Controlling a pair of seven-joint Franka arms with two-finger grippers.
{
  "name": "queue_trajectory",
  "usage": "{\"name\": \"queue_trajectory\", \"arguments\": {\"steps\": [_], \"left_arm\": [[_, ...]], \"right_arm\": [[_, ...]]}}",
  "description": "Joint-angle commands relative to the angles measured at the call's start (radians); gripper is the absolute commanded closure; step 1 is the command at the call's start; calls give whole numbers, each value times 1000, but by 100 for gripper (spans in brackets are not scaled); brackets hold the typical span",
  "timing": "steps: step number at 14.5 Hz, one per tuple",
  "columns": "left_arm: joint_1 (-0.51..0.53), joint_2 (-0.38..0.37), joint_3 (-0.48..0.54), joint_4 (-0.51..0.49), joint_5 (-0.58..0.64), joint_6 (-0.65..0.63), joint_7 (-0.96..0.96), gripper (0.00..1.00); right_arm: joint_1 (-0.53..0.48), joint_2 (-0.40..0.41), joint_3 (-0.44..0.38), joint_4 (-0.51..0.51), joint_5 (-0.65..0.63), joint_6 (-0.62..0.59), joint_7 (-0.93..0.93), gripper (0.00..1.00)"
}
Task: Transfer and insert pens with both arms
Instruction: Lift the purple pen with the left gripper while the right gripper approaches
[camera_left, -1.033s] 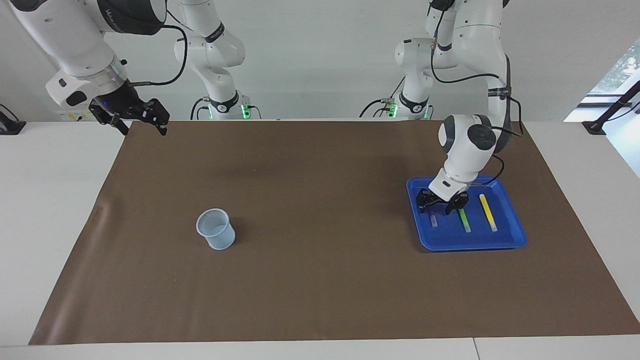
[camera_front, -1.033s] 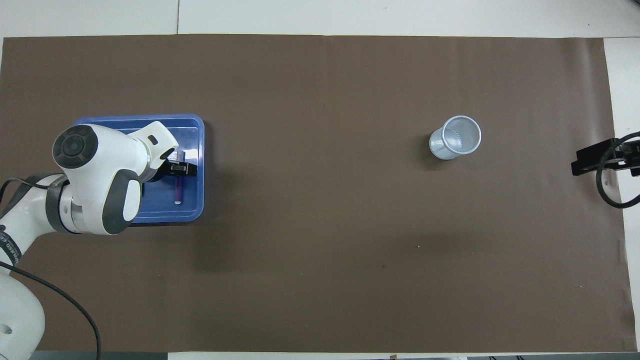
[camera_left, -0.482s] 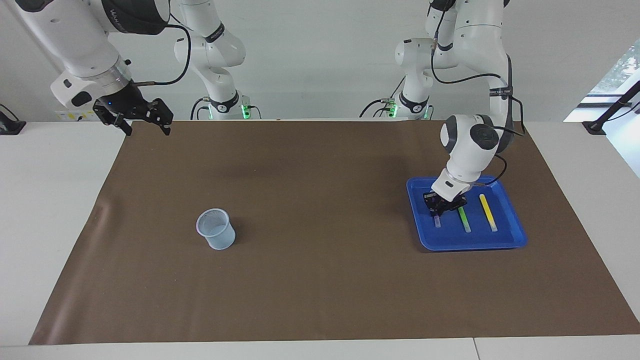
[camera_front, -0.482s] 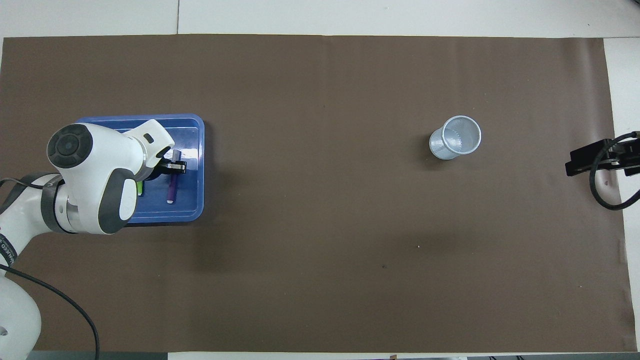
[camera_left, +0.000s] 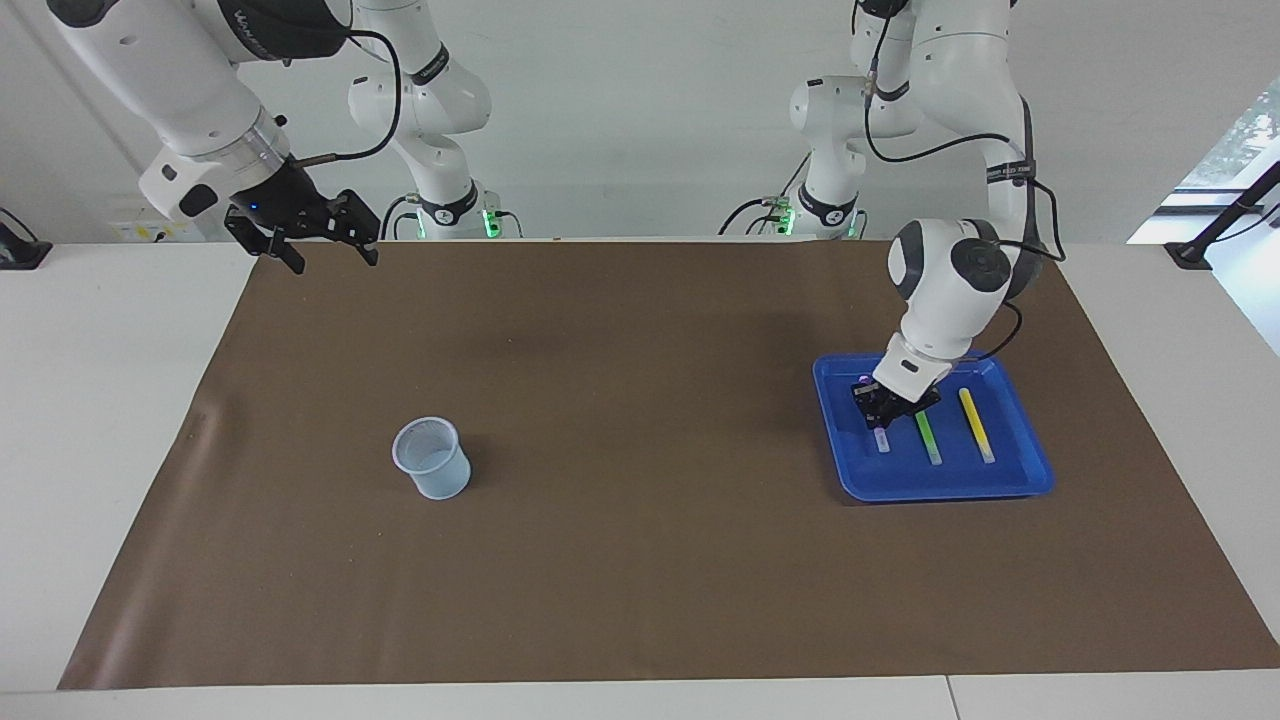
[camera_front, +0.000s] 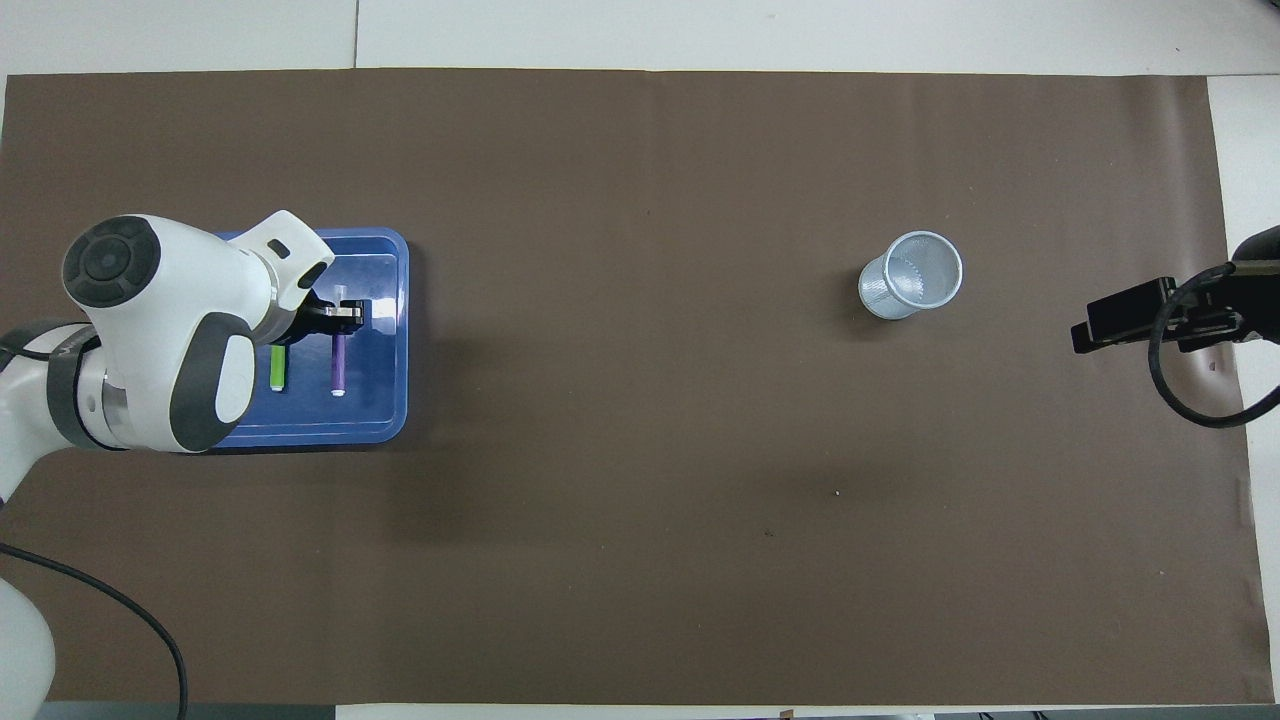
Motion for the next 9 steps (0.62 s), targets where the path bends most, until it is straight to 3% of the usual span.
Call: {"name": "queue_trajectory", "arguments": {"steps": [1,3,6,9], "left_arm": [[-38,-44,4,57,10,-123,-163,100],[-79,-48,5,64,10,-130,-308,100],[-119,-32,2,129,1,-134,-569,100],[-188,-9,1,181,-82,-110,-879,100]], "right_arm": [[-6,-15,3,-24,92,45,25,0],[-6,-24,3,-58,209,70,80,0],[2,-82,12,-202,407,206,152,0],[28,-131,12,-309,552,283,260,0]]}}
